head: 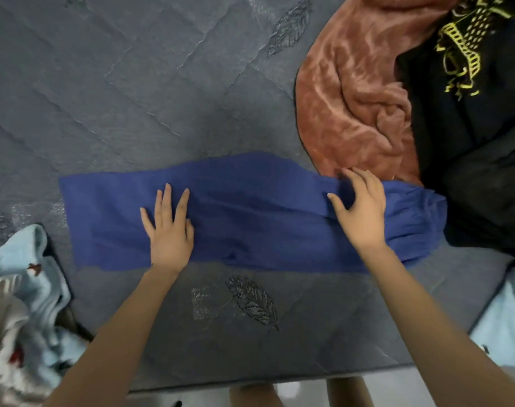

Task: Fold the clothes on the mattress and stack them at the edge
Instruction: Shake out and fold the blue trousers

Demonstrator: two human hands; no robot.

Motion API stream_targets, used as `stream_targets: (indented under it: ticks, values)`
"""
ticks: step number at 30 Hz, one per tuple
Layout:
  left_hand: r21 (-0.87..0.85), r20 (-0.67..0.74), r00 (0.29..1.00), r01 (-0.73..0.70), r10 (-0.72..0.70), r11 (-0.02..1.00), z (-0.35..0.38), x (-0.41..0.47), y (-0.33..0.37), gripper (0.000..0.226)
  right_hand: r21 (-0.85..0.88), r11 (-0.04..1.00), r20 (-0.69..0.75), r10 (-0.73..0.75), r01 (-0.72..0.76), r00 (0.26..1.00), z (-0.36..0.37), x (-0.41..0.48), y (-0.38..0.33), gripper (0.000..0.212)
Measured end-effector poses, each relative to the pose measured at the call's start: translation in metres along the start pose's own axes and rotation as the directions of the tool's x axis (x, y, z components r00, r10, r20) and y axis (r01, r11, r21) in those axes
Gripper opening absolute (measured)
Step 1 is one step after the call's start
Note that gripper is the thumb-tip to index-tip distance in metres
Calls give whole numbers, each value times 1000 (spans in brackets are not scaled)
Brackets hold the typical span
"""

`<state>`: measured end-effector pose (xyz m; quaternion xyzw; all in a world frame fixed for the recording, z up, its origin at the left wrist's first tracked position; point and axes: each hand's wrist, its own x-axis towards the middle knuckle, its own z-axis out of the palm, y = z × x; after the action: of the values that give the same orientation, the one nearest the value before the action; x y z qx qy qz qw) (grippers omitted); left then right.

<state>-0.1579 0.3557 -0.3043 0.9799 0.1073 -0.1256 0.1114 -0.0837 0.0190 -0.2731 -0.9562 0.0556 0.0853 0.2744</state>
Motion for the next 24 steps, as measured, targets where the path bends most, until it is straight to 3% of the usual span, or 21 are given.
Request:
stream_targets:
  ticks: [4, 8, 12, 15, 18, 21, 24]
  values:
    - [-133, -53, 994, -101, 94, 986, 11, -17, 90, 53, -35, 999, -21, 22, -23, 1000, -39, -3, 30, 52]
    - [-125, -9, 960, -280, 281, 952, 39, -43, 189, 55, -65, 994, -23, 88, -89, 996, -65, -15, 70, 57]
    - [56, 237, 869, -458, 434, 887, 75, -61, 257, 56, -109, 971, 51, 220, -214, 974, -81, -17, 115, 75]
    - [113, 373, 866, -399, 333, 910, 91, -68, 279, 59, -109, 962, 165, 265, -249, 950, -85, -15, 144, 78]
    - [81, 369, 896, -298, 249, 951, 84, -74, 298, 57, 78, 921, 215, 358, -382, 909, -85, -13, 162, 48]
    - [-60, 355, 912, -199, 207, 978, 74, -82, 324, 53, 237, 870, 240, 379, -433, 894, -90, -14, 168, 18]
    - [-321, 277, 938, -114, 209, 940, 65, -87, 353, 49, 427, 811, 200, 346, -400, 917, -101, -16, 159, 15]
